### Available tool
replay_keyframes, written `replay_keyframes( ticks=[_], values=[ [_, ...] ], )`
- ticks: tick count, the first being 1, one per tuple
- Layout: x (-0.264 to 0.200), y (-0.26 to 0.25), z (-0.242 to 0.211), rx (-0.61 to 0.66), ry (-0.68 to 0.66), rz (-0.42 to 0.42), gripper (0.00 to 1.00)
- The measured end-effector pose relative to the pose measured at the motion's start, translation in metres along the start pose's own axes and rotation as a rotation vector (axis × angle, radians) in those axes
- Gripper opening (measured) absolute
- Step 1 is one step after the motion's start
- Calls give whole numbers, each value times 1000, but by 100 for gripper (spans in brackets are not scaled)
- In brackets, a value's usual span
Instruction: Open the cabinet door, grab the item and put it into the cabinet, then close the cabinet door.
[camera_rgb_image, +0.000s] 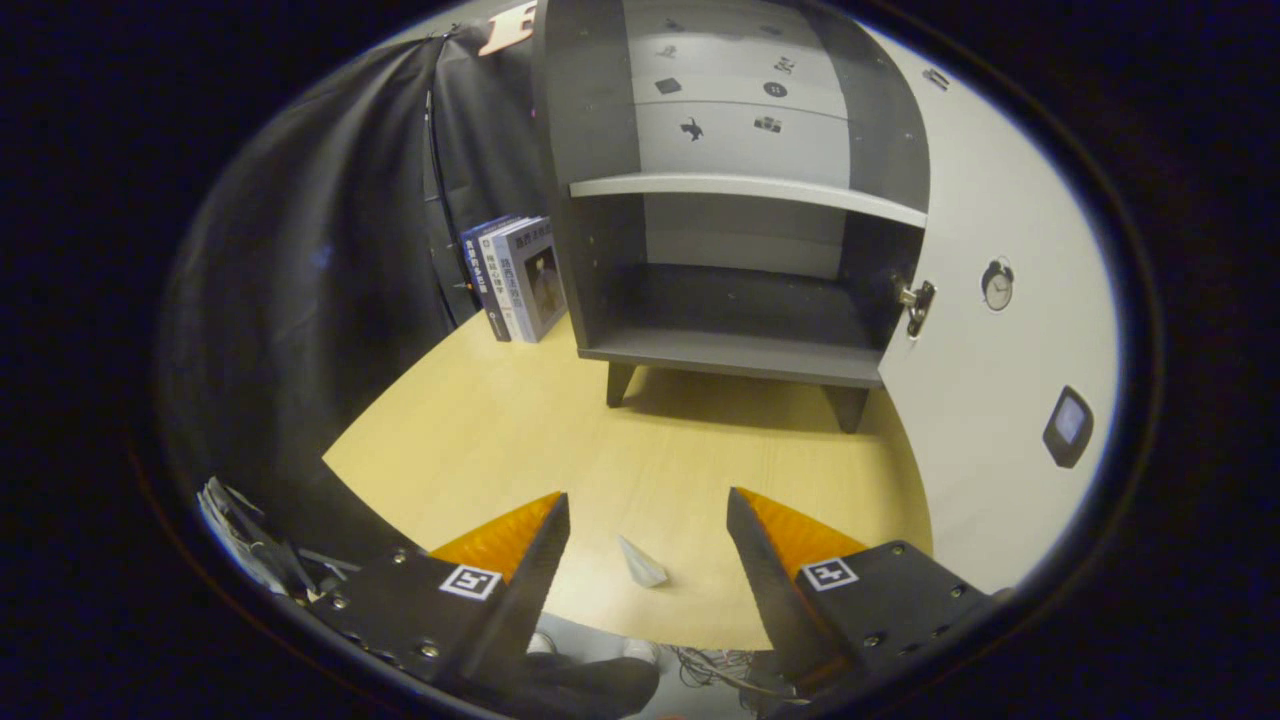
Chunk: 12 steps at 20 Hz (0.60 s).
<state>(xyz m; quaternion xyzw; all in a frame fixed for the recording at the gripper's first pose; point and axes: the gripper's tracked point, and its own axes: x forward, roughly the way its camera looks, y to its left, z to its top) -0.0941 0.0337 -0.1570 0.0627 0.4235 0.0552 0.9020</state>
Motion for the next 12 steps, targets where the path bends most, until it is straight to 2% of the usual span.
replay_keyframes(
  ticks=[5, 12],
  values=[
    [0, 0, -11, -13, 50, 12, 97],
    [-1, 3, -21, -24, 115, 35, 97]
  ],
)
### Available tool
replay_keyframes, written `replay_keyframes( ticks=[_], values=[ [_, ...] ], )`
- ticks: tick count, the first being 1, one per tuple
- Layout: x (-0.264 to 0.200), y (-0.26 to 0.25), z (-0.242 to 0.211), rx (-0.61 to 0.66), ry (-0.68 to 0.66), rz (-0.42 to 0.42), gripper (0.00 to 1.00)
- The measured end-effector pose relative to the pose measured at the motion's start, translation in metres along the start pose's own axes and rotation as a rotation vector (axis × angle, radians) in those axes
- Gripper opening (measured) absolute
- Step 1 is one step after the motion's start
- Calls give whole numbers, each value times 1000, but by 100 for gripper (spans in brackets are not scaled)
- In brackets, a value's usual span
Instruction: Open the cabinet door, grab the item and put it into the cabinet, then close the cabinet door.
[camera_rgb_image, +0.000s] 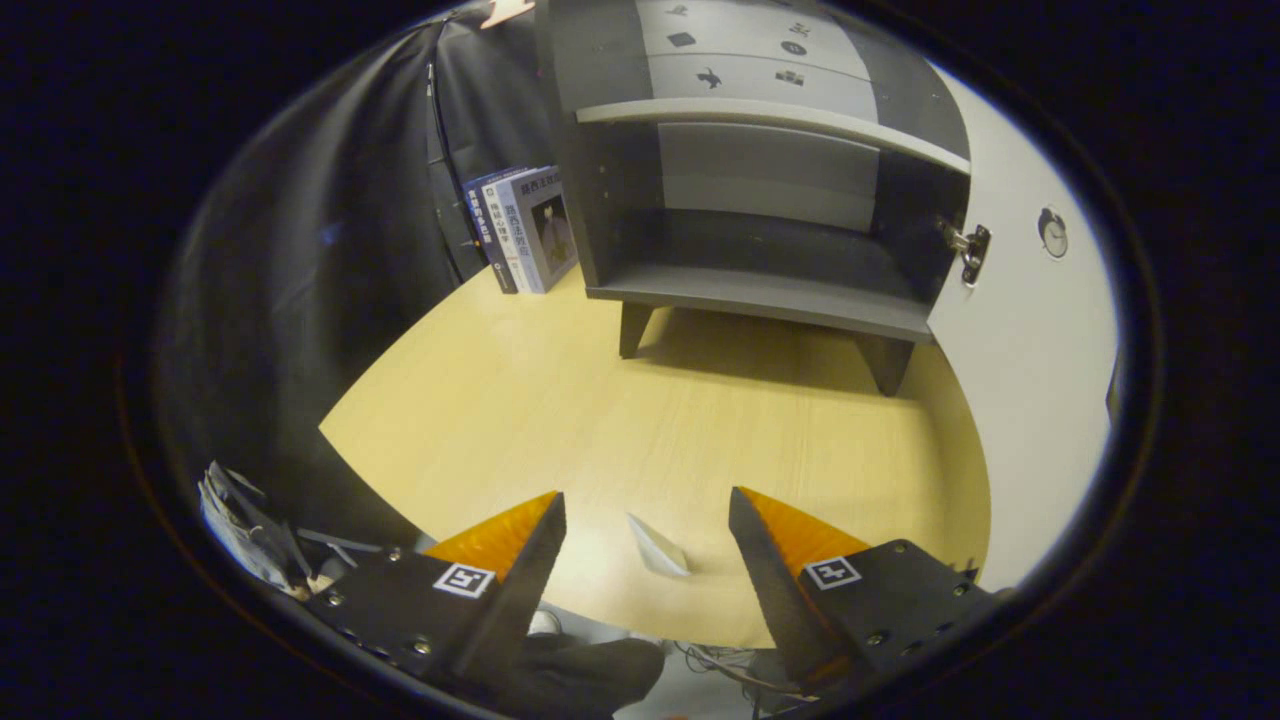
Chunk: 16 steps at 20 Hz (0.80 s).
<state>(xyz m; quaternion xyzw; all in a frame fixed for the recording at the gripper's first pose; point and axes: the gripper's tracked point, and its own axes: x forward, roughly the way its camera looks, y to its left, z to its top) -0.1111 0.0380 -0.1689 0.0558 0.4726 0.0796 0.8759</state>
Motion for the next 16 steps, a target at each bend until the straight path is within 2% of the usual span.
replay_keyframes(
  ticks=[9, 11, 13, 15, 16],
  values=[
    [-2, -5, -17, -36, 92, -8, 96],
    [-4, -6, -21, -42, 117, -11, 85],
    [-5, -10, -24, -54, 137, -25, 83],
    [-5, -10, -29, -66, 159, -21, 68],
    [-2, -15, -30, -80, 159, -45, 68]
  ],
)
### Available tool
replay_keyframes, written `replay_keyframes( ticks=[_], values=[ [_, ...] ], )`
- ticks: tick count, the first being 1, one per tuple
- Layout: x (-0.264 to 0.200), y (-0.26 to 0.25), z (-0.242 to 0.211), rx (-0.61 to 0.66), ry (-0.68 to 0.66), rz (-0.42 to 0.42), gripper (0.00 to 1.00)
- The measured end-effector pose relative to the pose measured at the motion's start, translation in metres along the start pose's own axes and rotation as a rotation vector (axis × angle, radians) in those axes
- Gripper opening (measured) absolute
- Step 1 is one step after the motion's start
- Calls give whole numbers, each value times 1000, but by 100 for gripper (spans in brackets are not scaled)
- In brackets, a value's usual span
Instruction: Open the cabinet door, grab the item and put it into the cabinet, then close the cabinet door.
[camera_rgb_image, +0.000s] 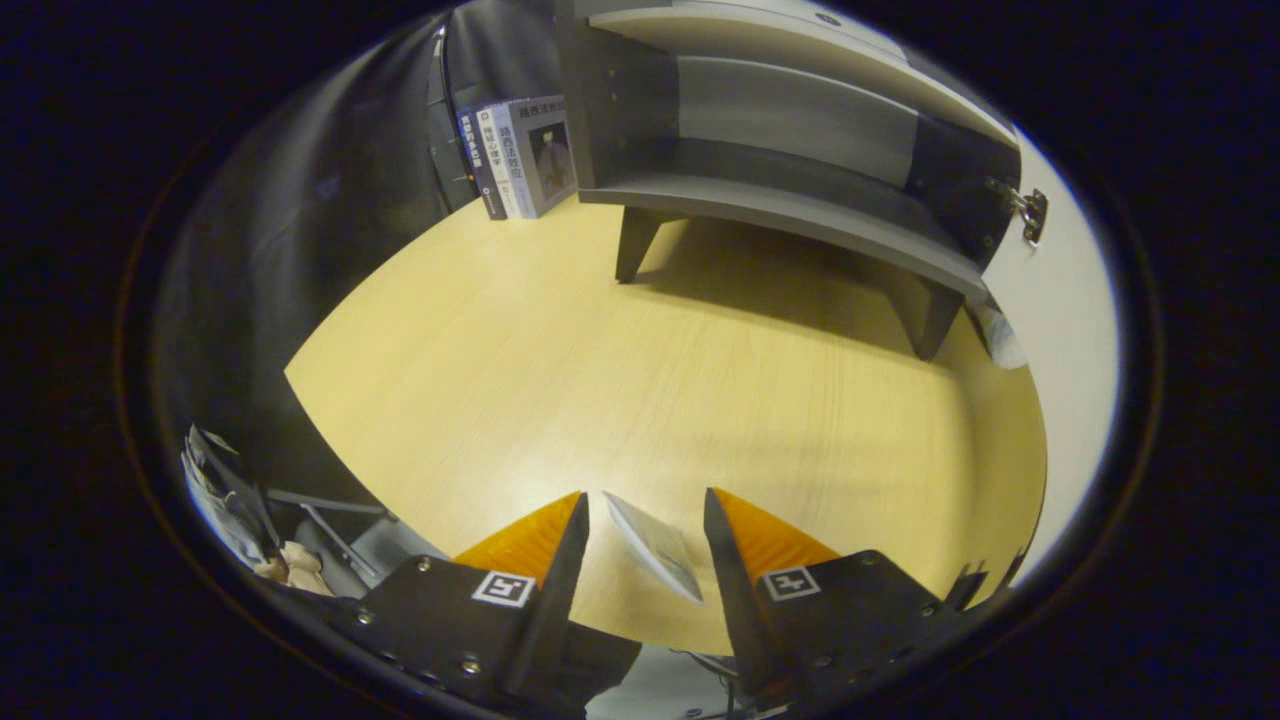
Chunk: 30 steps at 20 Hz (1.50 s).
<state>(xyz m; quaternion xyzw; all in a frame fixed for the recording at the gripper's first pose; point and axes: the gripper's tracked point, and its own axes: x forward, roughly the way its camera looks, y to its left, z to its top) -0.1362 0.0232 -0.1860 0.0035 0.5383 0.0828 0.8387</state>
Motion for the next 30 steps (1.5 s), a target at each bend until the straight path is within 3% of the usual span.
replay_keyframes(
  ticks=[3, 6, 7, 12, 19, 30],
  values=[
    [-2, 0, 2, 8, -8, 0, 22],
    [-3, -2, 3, 9, -12, -16, 21],
    [0, -8, 4, 4, -18, -42, 9],
    [-2, -8, 8, 13, -18, -40, 9],
    [-16, -10, 49, 39, -141, -47, 9],
    [-115, -27, 157, 107, -308, -70, 9]
  ],
)
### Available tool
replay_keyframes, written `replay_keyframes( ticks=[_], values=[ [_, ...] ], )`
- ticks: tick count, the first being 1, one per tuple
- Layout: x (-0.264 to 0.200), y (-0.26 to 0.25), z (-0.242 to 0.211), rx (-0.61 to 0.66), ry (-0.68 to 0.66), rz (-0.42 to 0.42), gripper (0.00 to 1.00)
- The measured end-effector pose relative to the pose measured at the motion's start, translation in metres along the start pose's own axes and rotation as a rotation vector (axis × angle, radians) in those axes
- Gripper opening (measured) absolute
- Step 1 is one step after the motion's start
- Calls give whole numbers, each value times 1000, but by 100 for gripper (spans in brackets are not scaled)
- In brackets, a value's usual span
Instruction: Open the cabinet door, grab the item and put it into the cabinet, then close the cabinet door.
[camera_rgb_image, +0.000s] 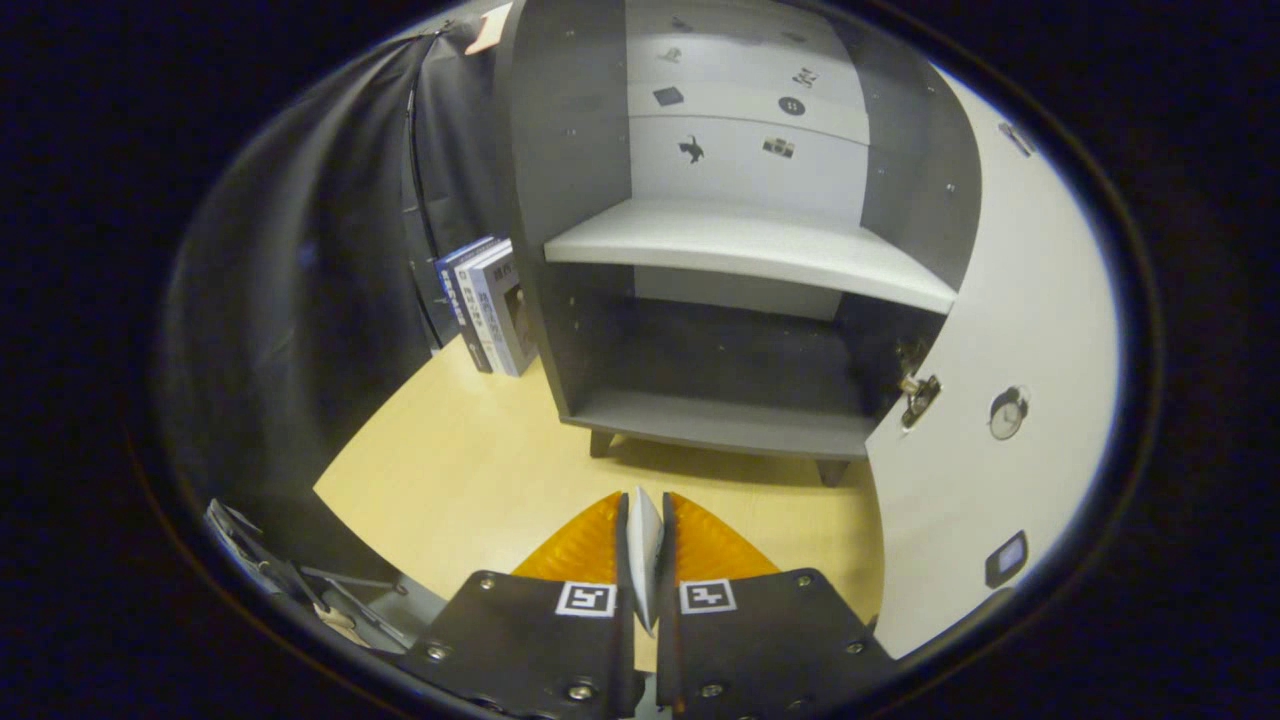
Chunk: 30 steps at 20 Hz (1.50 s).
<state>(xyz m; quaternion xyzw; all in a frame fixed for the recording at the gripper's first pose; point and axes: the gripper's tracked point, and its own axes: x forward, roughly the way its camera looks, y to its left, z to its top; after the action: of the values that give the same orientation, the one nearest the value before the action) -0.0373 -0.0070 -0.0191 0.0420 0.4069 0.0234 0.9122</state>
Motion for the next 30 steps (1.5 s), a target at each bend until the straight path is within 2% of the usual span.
replay_keyframes(
  ticks=[8, 16, 23, 27, 30],
  values=[
    [-28, -16, 109, 31, -177, -4, 9],
    [-30, -37, 177, 78, -280, 1, 9],
    [-1, -64, 201, 120, -258, -14, 9],
    [22, -76, 202, 77, -198, -53, 9],
    [38, -80, 202, 68, -152, -51, 9]
  ],
)
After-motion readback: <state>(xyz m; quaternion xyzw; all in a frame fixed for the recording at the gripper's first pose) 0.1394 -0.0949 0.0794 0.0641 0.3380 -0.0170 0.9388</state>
